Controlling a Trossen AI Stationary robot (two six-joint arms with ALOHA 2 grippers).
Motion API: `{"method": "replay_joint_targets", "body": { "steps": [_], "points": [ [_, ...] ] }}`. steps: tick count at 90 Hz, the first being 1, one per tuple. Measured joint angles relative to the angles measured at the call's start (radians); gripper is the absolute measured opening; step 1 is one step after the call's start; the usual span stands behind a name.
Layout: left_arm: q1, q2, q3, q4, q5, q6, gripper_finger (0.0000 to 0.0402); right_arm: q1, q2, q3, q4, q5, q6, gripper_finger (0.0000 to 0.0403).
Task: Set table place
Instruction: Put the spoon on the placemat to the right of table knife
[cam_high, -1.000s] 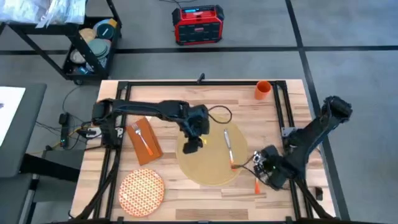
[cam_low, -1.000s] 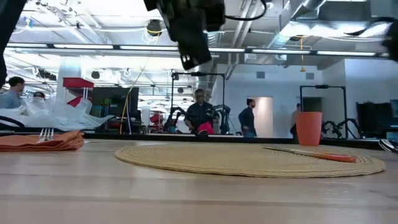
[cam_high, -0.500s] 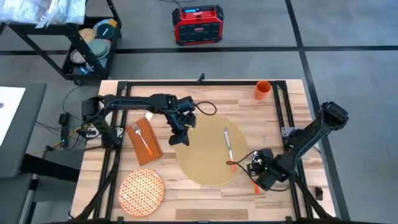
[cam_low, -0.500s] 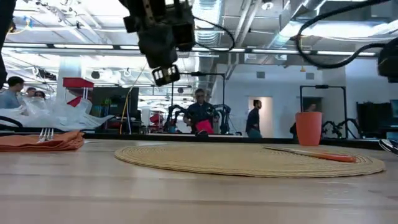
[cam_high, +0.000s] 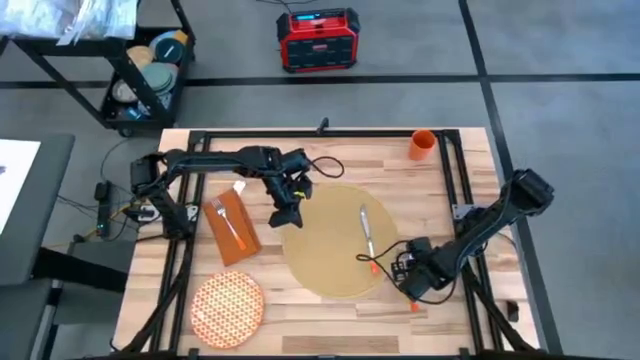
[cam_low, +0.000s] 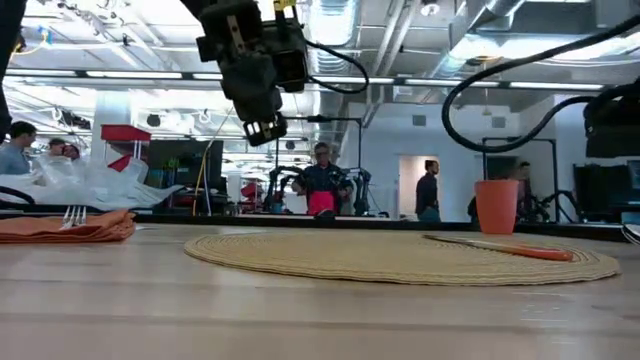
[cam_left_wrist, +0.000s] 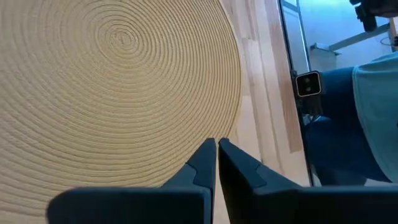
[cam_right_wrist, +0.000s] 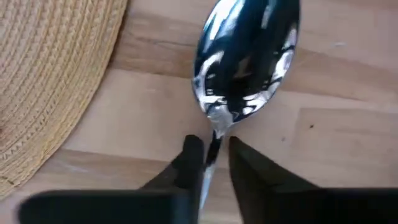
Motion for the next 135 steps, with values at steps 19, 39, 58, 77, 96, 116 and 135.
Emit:
{"method": "replay_joint_targets", "body": {
  "steps": [19, 39, 58, 77, 96, 116, 135],
  "points": [
    [0.024, 0.0, 0.0, 0.0, -0.006, 0.011, 0.0, -0.029, -0.044, 0.0, -0.017, -0.003, -0.021, 0.0002],
    [0.043, 0.0, 0.0, -0.011, -0.016, 0.008, 0.0, -0.064, -0.087, 0.0, -0.028, 0.018, -0.067, 0.0001],
    [0.043, 0.003, 0.001, -0.054, -0.055, 0.056, 0.0, -0.223, -0.104, 0.0, 0.029, 0.025, -0.333, 0.0],
    [0.051, 0.003, -0.05, -0.042, -0.087, 0.047, 0.0, -0.492, -0.103, 0.049, 0.066, 0.071, -0.72, 0.0],
    [0.06, 0.004, -0.118, -0.04, -0.087, 0.032, 0.0, -0.656, -0.103, 0.065, 0.088, 0.082, -0.932, 0.0],
    [0.06, 0.004, -0.137, -0.021, -0.086, 0.003, 0.0, -0.641, -0.103, 0.066, 0.139, 0.084, -0.903, 0.0],
    [0.06, 0.004, -0.137, 0.033, -0.086, -0.054, 0.0, -0.605, -0.086, 0.066, 0.148, 0.127, -0.802, 0.0]
  ]
}}
